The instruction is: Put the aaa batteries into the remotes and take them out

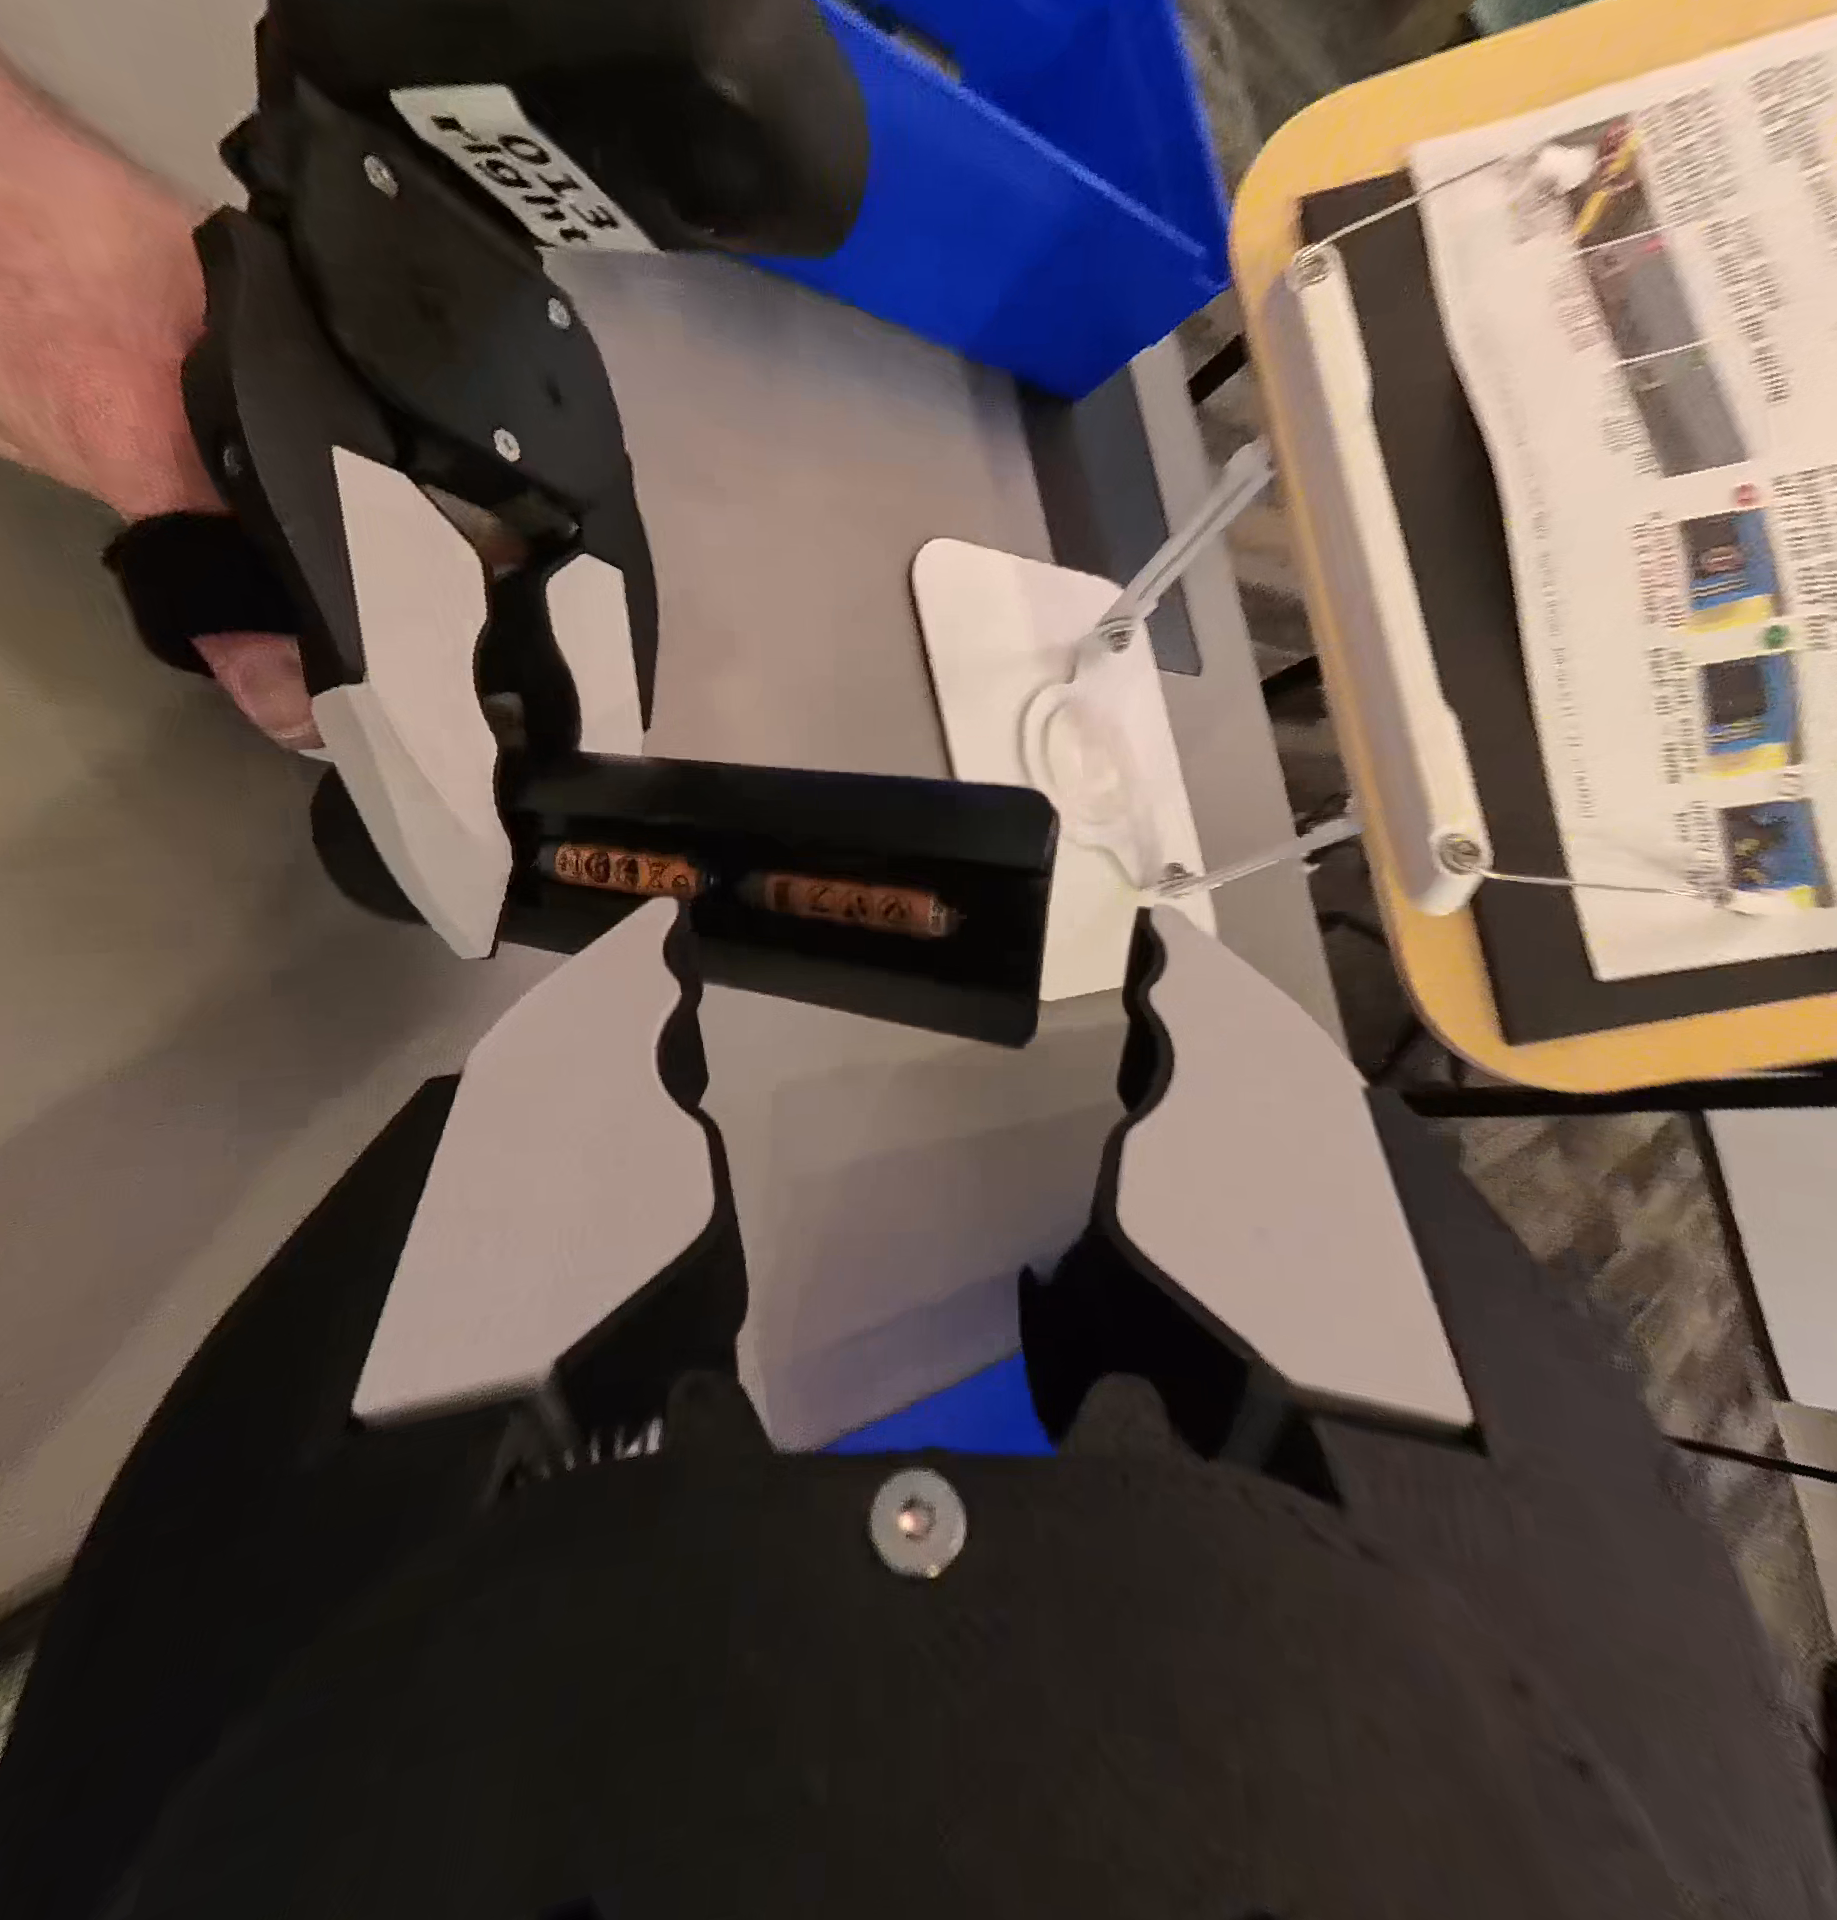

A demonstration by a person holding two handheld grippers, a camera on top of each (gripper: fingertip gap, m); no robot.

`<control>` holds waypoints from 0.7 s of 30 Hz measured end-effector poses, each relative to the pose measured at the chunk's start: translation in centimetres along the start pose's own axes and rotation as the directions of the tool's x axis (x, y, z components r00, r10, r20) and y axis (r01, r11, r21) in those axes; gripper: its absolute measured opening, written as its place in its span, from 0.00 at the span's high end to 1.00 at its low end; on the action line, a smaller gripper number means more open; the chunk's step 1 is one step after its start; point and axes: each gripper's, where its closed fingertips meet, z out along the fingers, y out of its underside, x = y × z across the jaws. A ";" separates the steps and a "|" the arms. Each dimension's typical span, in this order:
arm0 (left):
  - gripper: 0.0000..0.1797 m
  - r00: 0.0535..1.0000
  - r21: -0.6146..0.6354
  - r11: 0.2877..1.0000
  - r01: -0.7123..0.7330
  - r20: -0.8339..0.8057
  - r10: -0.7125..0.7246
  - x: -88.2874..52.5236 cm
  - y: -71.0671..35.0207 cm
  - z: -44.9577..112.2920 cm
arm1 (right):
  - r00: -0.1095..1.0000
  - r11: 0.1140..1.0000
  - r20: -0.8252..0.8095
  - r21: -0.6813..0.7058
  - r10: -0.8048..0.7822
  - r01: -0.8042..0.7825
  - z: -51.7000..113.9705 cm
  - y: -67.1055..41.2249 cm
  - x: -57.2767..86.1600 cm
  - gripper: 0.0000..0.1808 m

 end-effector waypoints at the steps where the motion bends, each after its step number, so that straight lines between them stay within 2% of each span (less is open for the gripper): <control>1: 0.89 1.000 -0.005 1.000 -0.005 0.000 0.005 0.0 0.1 0.1 | 1.000 1.000 0.028 0.000 0.013 -0.013 0.4 0.0 -0.1 0.58; 5: 0.88 1.000 0.001 1.000 0.004 0.004 -0.004 -0.1 0.0 0.0 | 0.991 0.998 0.124 -0.023 0.052 -0.050 1.1 0.3 -0.5 0.67; 13: 0.88 0.999 -0.015 0.999 -0.030 0.023 0.030 0.0 0.2 0.2 | 0.965 0.995 0.243 -0.045 0.097 -0.088 1.0 0.3 -0.7 0.72; 21: 0.88 0.996 -0.046 0.997 -0.060 0.059 0.062 -0.1 0.5 0.3 | 0.955 0.991 0.276 -0.109 0.109 -0.081 1.3 0.9 -1.0 0.72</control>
